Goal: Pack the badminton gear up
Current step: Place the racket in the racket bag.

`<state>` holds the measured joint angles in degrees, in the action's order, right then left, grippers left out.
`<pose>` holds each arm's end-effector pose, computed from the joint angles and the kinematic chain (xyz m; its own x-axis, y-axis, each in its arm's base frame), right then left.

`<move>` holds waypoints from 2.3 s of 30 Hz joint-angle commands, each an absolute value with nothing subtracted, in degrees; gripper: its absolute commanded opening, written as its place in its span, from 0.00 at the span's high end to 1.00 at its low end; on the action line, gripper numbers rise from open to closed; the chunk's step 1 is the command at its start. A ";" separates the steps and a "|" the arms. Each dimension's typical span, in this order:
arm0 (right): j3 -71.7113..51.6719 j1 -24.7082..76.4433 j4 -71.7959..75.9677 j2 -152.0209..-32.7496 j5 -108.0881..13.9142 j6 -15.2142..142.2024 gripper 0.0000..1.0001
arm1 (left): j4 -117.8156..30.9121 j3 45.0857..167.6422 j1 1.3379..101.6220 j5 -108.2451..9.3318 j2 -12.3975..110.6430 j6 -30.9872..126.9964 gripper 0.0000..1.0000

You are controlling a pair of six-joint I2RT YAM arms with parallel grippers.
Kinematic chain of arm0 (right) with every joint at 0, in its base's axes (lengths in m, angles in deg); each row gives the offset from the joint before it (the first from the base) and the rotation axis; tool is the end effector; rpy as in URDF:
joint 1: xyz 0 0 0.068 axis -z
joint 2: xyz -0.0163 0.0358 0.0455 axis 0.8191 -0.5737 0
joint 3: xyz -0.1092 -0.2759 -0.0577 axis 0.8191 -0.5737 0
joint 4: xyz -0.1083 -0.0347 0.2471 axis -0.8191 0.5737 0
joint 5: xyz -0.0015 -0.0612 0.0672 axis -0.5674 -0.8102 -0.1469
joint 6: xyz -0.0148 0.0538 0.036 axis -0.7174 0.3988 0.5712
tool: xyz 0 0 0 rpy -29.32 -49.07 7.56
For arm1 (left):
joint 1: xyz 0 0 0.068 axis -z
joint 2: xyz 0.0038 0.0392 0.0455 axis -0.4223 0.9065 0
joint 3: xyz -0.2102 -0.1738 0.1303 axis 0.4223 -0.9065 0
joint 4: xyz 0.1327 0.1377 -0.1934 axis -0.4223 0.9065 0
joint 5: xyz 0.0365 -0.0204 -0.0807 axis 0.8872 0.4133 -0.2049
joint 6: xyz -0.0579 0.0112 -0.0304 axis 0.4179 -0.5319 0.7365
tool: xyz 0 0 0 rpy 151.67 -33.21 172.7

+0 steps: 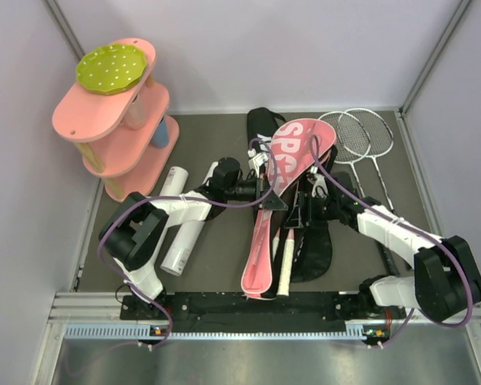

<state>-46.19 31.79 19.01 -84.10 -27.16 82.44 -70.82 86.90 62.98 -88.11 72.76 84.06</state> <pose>0.2258 0.1233 0.2105 -0.9104 0.0290 -0.4126 -0.2465 0.7629 0.5976 0.2850 -0.2713 0.2283 -0.8717 0.0407 -0.4884 0.4857 0.2048 -0.8498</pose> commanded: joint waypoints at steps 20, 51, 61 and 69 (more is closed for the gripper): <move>-46.12 31.26 -5.03 -80.91 -48.73 117.59 1.00 | -75.71 88.16 66.64 -90.77 68.64 87.57 1.00; -27.66 21.07 12.91 -96.64 -64.32 114.07 1.00 | -32.58 89.82 82.46 -43.59 64.15 57.77 0.30; -24.66 23.51 18.45 -94.54 -51.00 107.08 0.72 | -30.80 90.72 82.02 -36.18 65.04 61.65 1.00; -22.55 31.35 34.14 -85.77 -29.67 80.34 0.06 | -33.53 88.42 77.98 -47.59 62.31 62.36 1.00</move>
